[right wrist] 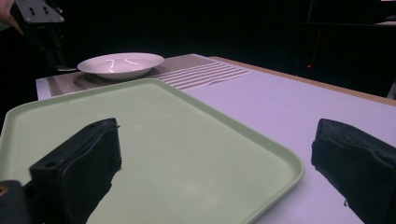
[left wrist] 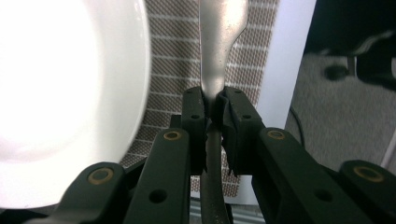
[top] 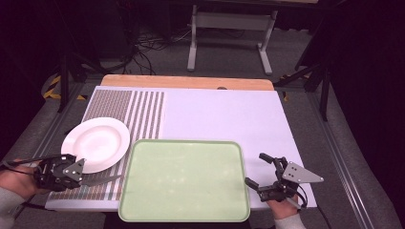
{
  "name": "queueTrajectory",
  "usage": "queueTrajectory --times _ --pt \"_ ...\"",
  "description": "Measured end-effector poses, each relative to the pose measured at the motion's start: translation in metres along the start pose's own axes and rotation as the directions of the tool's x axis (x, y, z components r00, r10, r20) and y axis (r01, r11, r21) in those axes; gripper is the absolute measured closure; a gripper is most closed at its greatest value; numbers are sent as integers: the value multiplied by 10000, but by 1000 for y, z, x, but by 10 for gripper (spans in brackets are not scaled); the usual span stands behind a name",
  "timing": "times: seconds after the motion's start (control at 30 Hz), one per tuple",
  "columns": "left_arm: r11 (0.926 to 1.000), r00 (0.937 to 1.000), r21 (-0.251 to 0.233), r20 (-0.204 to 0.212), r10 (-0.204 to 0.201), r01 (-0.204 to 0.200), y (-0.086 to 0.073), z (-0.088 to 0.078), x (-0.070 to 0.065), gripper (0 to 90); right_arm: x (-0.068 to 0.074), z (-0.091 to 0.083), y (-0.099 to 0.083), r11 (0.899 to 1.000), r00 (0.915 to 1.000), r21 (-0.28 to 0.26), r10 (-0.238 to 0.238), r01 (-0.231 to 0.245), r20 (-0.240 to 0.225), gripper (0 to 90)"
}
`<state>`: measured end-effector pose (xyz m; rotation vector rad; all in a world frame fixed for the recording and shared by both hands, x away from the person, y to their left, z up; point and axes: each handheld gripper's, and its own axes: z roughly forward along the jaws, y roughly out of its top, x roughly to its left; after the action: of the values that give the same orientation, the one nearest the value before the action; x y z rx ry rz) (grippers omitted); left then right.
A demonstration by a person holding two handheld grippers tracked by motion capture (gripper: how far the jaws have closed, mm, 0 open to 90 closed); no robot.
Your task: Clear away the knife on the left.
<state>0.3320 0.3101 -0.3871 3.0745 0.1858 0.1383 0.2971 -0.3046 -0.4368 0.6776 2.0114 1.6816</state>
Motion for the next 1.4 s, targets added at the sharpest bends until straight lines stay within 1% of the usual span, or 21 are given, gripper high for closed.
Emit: queueTrajectory --times 0.13,0.17,0.2,0.27,0.37,0.4,0.5,0.57,0.63,0.67,0.73,0.87,0.9,1.03,1.13,1.2,1.23,1.27,1.33,1.37,1.4 --pt "9977 9982 -315 23 -600 601 4 -9 0 802 0 0 0 10000 10000 9 14 -14 -4 19" --pt "9977 9982 -315 23 -600 601 4 -9 0 802 0 0 0 10000 10000 9 14 -14 -4 19" --pt "9955 9966 -465 64 -825 828 7 -13 0 802 0 0 -1 10000 10000 38 -5 5 6 19" --pt "9927 9949 -670 57 -1006 1008 9 -16 0 802 0 -1 -1 10000 10000 12 11 -11 17 19" --pt "9838 9915 -1228 167 -1293 1304 12 -23 -2 802 0 0 0 10000 10000 3 0 0 28 19" --pt "9838 9915 -1228 167 -1293 1304 12 -23 -2 802 0 0 0 10000 10000 13 2 -2 26 19" --pt "9731 9873 -1667 284 -1563 1589 17 -32 -3 802 0 0 0 10000 10000 16 15 -15 26 19" --pt "9695 9856 -1773 319 -1663 1694 19 -35 -3 802 0 0 -1 10000 10000 34 17 -17 13 19" --pt "9657 9822 -1802 533 -1799 1867 21 -37 -3 802 0 0 0 10000 10000 39 -4 4 7 19" --pt "9636 9813 -1861 494 -1860 1920 22 -38 -2 802 0 0 0 10000 10000 44 -8 8 8 19" --pt "9583 9766 -1903 715 -2030 2131 23 -38 0 802 0 0 0 10000 10000 36 -12 12 5 19" --pt "9493 9692 -1976 780 -2336 2446 25 -39 0 802 -1 0 0 10000 10000 58 -23 23 11 19" --pt "9493 9692 -1976 780 -2336 2446 25 -39 0 802 -1 0 0 10000 10000 58 -23 23 11 19" --pt "9276 9598 -2477 981 -2629 2795 28 -44 -1 802 -1 0 -1 10000 10000 32 19 -19 6 19" --pt "9163 9551 -2713 1125 -2740 2948 31 -47 -1 802 -1 0 -1 10000 10000 41 -4 4 -16 19" --pt "9041 9488 -2894 1257 -2897 3144 33 -48 -2 802 -1 0 -1 10000 10000 40 9 -9 -6 19" --pt "9041 9488 -2894 1257 -2897 3144 33 -48 -2 802 -1 0 -1 10000 10000 40 9 -9 -6 19" --pt "8917 9418 -3052 1434 -3041 3343 35 -49 -2 802 -1 0 -1 10000 10000 32 14 -14 -11 19" --pt "8792 9375 -3269 1510 -3135 3467 37 -49 -2 802 -1 0 -1 10000 10000 40 -1 1 -25 19" --pt "8754 9360 -3327 1556 -3159 3507 39 -50 -2 802 -1 0 -1 10000 10000 54 6 -6 -12 19" --pt "8675 9319 -3416 1607 -3252 3616 41 -50 -3 802 -2 0 -1 10000 10000 50 -1 1 -9 19"
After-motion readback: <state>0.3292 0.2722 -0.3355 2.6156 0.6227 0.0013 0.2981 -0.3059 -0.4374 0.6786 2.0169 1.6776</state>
